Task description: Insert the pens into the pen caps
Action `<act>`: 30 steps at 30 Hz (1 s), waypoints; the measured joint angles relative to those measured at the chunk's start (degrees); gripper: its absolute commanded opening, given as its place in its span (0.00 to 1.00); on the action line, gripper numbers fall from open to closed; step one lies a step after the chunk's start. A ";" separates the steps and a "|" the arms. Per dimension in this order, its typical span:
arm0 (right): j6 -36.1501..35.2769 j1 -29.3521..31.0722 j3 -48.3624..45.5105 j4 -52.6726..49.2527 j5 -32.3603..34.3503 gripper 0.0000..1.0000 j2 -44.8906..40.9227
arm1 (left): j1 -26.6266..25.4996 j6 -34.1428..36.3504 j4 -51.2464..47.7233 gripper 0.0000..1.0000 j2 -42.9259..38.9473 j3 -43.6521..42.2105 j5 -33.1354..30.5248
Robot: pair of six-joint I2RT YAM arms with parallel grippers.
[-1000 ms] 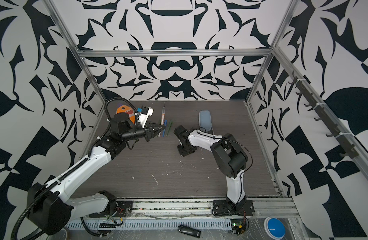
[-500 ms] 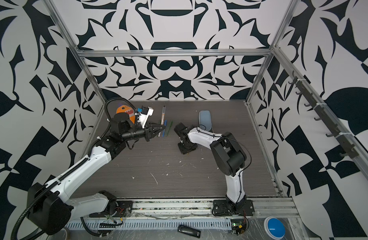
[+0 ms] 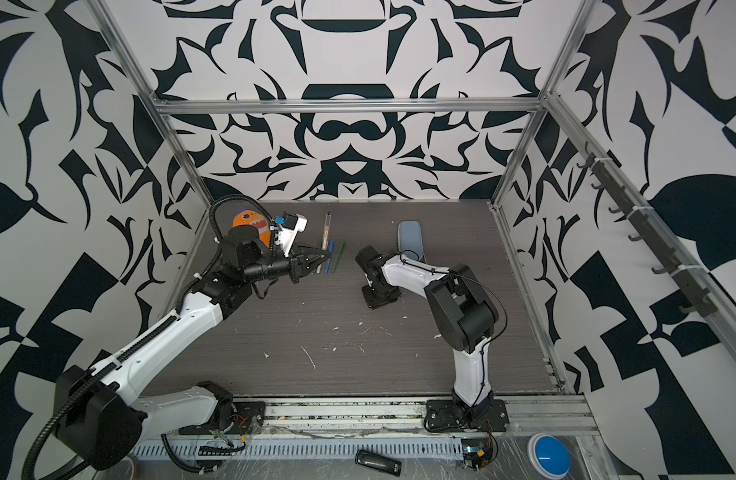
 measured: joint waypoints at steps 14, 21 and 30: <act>-1.14 -2.56 8.81 -5.01 2.16 0.36 5.77 | 0.00 0.00 0.00 0.01 0.00 0.00 0.00; -1.18 -3.13 17.29 -6.97 2.27 0.35 11.08 | 0.00 0.00 0.00 0.01 0.00 0.00 0.00; -0.55 -2.78 19.82 -7.61 1.60 0.25 11.93 | 0.00 0.00 -0.02 0.02 0.00 0.00 -0.02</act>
